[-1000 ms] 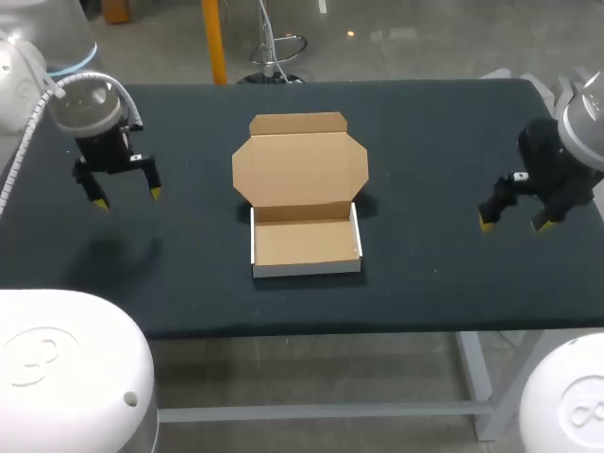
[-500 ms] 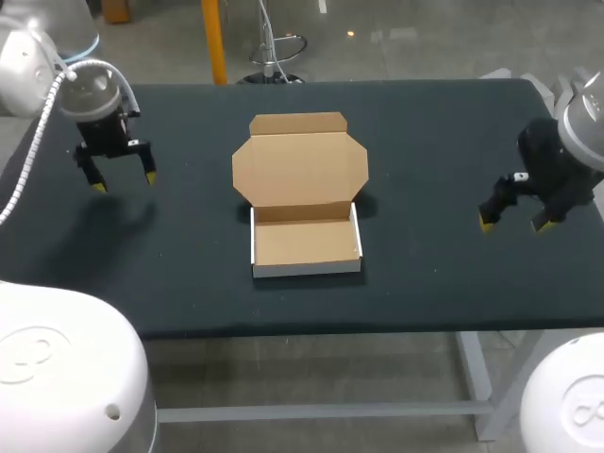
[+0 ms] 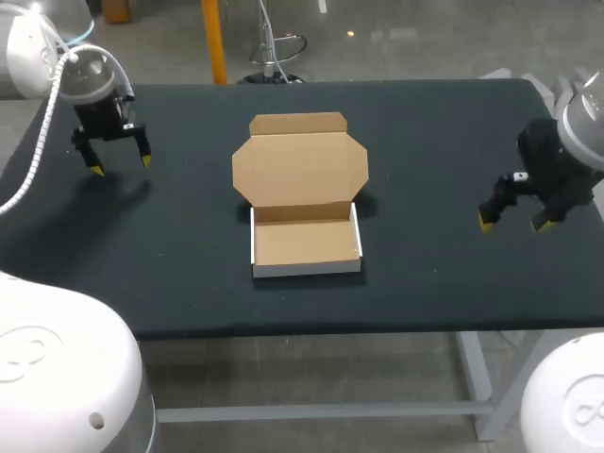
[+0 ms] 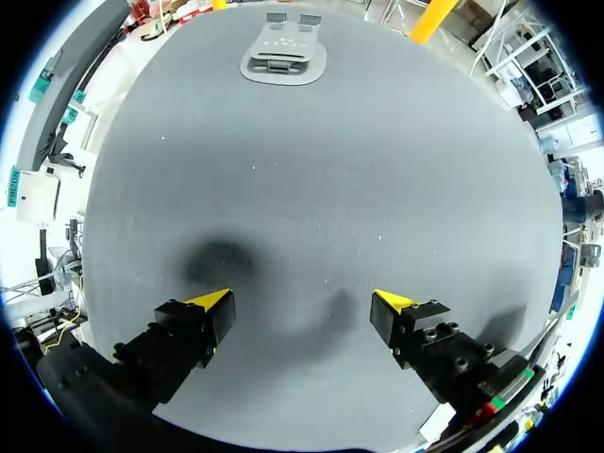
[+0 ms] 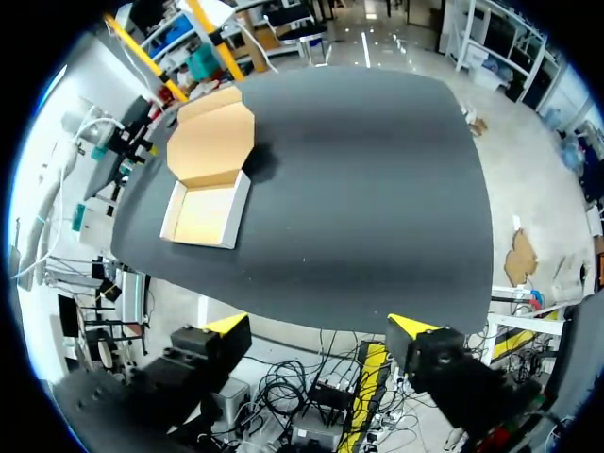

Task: Assemble the packaging by folding the flat box into shape, placing the metal phone stand inside, and closing the box properly

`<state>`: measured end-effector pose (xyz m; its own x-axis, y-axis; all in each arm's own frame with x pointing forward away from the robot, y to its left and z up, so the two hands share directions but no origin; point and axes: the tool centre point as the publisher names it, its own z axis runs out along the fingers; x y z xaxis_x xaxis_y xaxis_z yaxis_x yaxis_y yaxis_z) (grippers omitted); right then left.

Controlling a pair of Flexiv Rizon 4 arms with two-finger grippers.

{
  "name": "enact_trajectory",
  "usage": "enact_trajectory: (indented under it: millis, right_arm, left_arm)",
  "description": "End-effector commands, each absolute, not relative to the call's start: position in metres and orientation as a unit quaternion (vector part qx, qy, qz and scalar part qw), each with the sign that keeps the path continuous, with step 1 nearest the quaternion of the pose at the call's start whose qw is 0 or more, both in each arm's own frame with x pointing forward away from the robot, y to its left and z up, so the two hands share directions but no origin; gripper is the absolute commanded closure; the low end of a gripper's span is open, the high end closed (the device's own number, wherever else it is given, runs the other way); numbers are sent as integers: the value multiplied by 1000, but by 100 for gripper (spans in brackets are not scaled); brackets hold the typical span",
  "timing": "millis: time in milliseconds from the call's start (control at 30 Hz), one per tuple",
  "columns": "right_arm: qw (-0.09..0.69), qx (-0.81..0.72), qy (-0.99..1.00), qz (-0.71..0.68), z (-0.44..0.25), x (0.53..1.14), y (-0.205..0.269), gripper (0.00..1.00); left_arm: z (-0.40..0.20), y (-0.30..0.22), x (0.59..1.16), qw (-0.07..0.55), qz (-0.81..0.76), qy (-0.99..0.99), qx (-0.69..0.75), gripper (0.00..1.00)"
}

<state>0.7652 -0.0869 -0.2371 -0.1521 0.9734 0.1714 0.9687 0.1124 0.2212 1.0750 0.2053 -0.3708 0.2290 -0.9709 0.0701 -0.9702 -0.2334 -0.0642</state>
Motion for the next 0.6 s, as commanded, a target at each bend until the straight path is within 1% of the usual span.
enact_trajectory:
  millis: [33, 600]
  right_arm:
    - [7, 651, 746, 139, -235, 765, -87, 0]
    - [7, 651, 746, 139, -235, 765, -87, 0]
  left_arm:
    - [-380, 208, 1095, -26, -19, 620, -784, 0]
    - [-395, 231, 1143, -27, -11, 617, -787, 0]
